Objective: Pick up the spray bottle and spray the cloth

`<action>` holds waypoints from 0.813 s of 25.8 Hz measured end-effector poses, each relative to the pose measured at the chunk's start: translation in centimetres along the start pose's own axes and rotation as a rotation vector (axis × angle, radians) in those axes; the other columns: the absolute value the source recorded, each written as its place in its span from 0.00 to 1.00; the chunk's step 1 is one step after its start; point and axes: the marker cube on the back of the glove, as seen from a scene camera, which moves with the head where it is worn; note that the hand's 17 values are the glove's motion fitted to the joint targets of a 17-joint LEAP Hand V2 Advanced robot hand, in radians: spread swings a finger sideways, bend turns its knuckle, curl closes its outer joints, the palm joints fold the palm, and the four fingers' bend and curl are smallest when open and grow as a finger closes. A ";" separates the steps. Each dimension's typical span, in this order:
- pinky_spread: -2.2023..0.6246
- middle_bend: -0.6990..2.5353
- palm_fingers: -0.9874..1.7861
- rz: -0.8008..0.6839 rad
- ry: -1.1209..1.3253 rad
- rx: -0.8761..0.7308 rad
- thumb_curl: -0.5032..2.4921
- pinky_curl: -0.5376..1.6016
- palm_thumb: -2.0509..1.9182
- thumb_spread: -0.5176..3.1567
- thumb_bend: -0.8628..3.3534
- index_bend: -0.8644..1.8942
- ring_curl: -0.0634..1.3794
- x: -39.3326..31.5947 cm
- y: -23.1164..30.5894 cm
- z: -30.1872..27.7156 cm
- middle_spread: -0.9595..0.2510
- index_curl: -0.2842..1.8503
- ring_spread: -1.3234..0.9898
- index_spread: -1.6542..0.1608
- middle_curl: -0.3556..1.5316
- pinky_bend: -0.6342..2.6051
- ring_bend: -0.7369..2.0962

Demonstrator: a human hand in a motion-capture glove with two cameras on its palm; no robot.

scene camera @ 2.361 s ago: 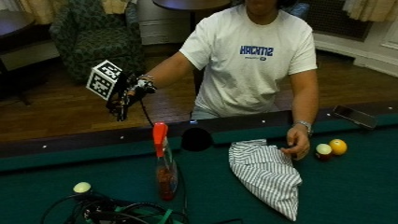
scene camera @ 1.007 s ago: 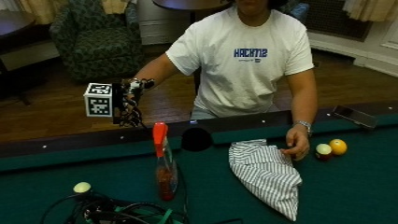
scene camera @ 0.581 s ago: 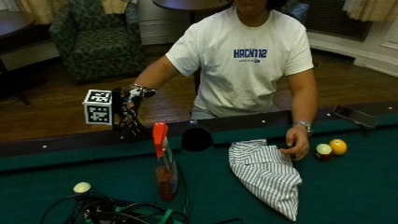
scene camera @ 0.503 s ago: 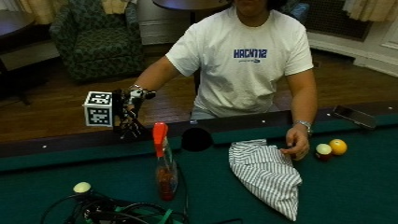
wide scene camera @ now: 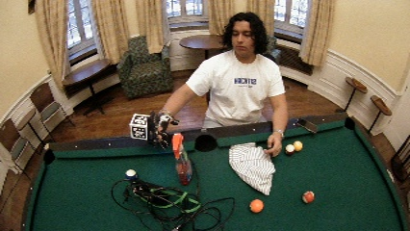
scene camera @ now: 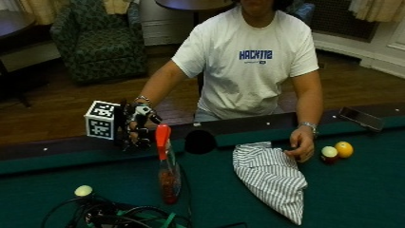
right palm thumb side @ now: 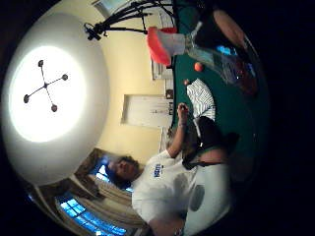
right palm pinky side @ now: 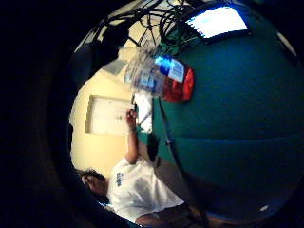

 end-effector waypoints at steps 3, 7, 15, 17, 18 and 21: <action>0.77 0.28 0.76 0.004 -0.003 0.096 0.31 0.42 0.76 0.39 0.22 0.36 0.26 0.4 -0.7 -0.4 0.62 0.26 0.49 0.70 0.37 0.31 0.43; 0.73 0.33 0.86 0.002 0.000 0.204 0.32 0.45 0.77 0.37 0.21 0.37 0.32 0.4 -1.1 -1.0 0.61 0.27 0.48 0.72 0.41 0.35 0.47; 0.74 0.40 0.87 -0.048 -0.118 0.210 0.35 0.52 0.79 0.32 0.22 0.48 0.41 -0.2 -0.9 -1.4 0.60 0.34 0.48 0.74 0.48 0.42 0.56; 0.74 0.42 0.86 -0.054 -0.145 0.178 0.36 0.53 0.80 0.29 0.22 0.51 0.43 -0.2 -0.6 -1.3 0.60 0.36 0.47 0.74 0.50 0.42 0.57; 0.74 0.43 0.86 -0.055 -0.150 0.164 0.36 0.54 0.80 0.28 0.22 0.53 0.44 -0.2 -0.5 -1.2 0.60 0.37 0.47 0.74 0.51 0.42 0.58; 0.74 0.45 0.84 -0.054 -0.149 0.138 0.37 0.55 0.80 0.26 0.21 0.56 0.47 -0.3 -0.4 -0.7 0.60 0.39 0.48 0.75 0.53 0.43 0.61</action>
